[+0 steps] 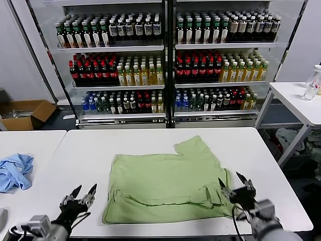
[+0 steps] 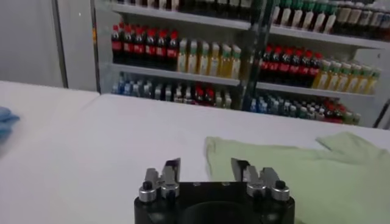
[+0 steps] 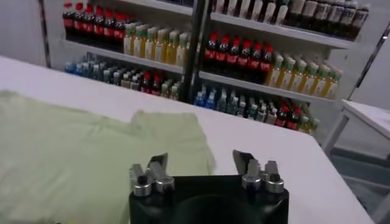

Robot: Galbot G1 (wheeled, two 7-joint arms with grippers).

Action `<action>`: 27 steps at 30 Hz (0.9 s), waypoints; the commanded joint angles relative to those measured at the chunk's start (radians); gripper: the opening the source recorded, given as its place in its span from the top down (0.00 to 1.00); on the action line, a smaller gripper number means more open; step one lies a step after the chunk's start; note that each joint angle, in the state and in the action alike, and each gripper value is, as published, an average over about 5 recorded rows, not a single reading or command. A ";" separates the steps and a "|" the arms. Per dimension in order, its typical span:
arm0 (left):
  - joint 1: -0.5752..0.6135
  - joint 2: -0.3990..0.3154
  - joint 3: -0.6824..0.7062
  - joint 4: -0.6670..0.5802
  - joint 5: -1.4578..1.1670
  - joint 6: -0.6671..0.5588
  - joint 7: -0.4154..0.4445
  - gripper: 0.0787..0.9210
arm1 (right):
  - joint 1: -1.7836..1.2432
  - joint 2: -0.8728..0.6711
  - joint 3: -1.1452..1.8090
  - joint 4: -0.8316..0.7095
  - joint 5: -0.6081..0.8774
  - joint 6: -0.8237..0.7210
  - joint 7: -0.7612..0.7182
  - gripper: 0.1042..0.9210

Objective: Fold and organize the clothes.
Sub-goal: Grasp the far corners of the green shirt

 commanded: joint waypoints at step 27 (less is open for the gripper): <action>-0.775 -0.125 0.455 0.734 0.075 0.031 -0.102 0.12 | 0.892 0.320 -0.438 -1.012 0.084 -0.079 -0.010 0.12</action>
